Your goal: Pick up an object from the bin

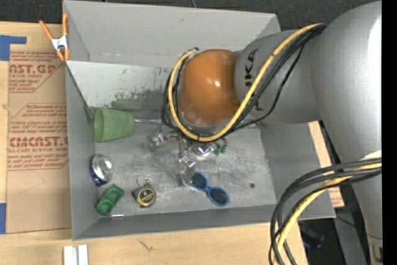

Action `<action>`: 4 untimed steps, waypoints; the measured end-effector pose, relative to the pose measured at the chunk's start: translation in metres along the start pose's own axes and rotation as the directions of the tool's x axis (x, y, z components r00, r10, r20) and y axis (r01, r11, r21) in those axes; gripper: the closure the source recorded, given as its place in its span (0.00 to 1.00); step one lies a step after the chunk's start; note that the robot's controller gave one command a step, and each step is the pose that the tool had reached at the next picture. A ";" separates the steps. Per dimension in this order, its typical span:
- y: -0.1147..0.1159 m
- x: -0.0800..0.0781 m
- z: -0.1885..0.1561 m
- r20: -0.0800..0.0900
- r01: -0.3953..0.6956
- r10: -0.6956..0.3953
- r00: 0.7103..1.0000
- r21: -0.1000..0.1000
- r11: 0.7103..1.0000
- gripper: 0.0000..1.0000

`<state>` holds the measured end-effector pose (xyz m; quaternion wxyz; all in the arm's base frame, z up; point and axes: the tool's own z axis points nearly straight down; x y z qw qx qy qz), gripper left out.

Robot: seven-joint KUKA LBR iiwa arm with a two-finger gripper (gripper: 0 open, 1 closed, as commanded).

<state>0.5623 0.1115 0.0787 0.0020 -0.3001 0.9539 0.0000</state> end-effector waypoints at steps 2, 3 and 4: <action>-0.051 0.081 -0.019 -0.004 -0.006 0.006 1.000 0.001 1.000 0.00; -0.030 0.111 0.002 0.015 0.138 -0.139 0.990 0.007 0.990 0.00; -0.028 0.115 0.005 0.003 0.138 -0.138 0.990 0.000 0.990 1.00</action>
Offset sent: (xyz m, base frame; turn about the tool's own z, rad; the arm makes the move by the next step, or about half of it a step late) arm -0.0733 -0.0257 0.0525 0.0139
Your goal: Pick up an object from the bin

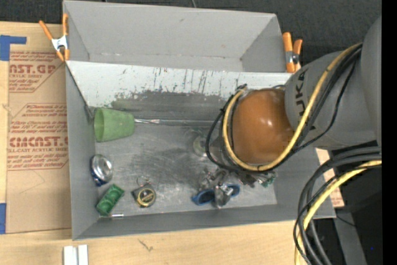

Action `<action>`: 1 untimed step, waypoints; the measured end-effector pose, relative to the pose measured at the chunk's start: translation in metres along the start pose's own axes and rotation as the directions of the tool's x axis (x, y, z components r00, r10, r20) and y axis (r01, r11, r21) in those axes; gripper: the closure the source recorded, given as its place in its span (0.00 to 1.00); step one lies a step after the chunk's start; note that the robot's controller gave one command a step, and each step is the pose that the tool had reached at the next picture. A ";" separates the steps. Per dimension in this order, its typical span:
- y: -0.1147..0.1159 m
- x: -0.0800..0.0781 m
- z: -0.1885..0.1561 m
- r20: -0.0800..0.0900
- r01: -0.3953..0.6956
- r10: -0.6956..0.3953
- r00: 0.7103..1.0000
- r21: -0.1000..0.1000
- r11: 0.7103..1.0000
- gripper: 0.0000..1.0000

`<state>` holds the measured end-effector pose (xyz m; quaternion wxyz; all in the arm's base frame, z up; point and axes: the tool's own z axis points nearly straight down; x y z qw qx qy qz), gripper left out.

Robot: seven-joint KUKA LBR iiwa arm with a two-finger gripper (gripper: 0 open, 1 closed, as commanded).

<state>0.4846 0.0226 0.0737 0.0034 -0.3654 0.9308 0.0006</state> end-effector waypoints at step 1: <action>-0.010 -0.010 -0.137 0.001 -0.051 0.051 0.999 0.004 0.999 1.00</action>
Offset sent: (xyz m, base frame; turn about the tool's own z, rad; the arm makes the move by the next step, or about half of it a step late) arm 0.0119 -0.0022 0.1329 0.0494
